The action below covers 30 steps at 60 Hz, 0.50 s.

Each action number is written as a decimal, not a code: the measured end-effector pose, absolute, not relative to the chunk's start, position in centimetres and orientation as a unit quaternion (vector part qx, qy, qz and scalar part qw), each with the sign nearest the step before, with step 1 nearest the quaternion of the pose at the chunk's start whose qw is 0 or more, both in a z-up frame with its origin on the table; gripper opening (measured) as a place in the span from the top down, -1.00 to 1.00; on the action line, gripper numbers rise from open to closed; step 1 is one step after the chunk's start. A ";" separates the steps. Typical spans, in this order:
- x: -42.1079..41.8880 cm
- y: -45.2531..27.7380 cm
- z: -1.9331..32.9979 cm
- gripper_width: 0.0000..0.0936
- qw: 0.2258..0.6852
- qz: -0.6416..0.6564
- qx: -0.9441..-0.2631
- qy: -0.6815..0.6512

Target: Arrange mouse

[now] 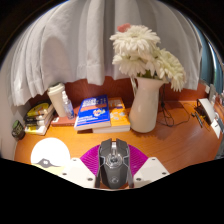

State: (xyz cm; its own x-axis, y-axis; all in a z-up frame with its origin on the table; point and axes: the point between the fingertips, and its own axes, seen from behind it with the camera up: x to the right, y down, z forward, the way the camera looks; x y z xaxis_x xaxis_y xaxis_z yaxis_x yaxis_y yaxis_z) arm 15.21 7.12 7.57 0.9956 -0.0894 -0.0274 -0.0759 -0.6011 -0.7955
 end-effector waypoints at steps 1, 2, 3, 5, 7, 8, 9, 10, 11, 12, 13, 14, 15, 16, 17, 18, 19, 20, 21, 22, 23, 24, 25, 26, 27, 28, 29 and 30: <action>15.1 7.5 9.1 0.19 0.455 -0.010 -0.889 0.046; 14.9 7.8 10.7 0.18 0.466 -0.012 -0.884 0.046; 14.8 8.3 12.3 0.19 0.474 -0.013 -0.879 0.045; 14.3 8.8 15.3 0.19 0.493 -0.015 -0.869 0.047; 13.6 9.4 18.4 0.18 0.514 -0.016 -0.856 0.049; 13.2 9.7 19.9 0.18 0.524 -0.017 -0.850 0.048; 12.8 9.9 21.3 0.18 0.533 -0.019 -0.845 0.048; 12.4 10.1 22.7 0.18 0.542 -0.021 -0.839 0.046; 11.9 10.3 24.1 0.18 0.551 -0.023 -0.833 0.045; 11.4 10.5 25.4 0.18 0.559 -0.025 -0.828 0.043; 10.8 10.6 26.6 0.18 0.565 -0.026 -0.823 0.042; 10.2 10.7 27.6 0.18 0.572 -0.026 -0.818 0.042; 9.5 10.8 28.7 0.18 0.577 -0.022 -0.815 0.042; 8.7 10.9 29.7 0.18 0.583 -0.020 -0.811 0.041; 7.8 11.0 30.6 0.18 0.588 -0.017 -0.807 0.039; 6.9 11.0 31.3 0.18 0.593 -0.014 -0.804 0.037; 6.0 11.1 32.0 0.18 0.597 -0.011 -0.801 0.035; 5.1 11.1 32.5 0.17 0.600 -0.009 -0.799 0.033; 4.2 11.1 33.0 0.17 0.603 -0.006 -0.797 0.031; 3.2 11.2 33.3 0.18 0.606 -0.003 -0.795 0.029; 2.3 11.3 33.4 0.17 0.608 0.001 -0.794 0.026; 1.3 11.4 33.5 0.17 0.608 0.005 -0.793 0.024; 0.3 11.4 33.4 0.17 0.607 0.008 -0.794 0.022; -0.7 11.5 33.1 0.18 0.605 0.010 -0.796 0.019; -1.6 11.6 32.6 0.17 0.602 0.013 -0.798 0.017; -2.5 11.6 32.1 0.17 0.598 0.015 -0.801 0.016; -3.5 11.7 31.4 0.18 0.594 0.019 -0.804 0.014; -4.4 11.7 30.6 0.17 0.588 0.023 -0.808 0.012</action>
State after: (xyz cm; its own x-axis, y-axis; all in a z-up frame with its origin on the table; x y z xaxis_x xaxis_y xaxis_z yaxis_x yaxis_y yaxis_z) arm -4.40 11.69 30.63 0.9987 0.0085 -0.0508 -0.0457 -0.3072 -0.9505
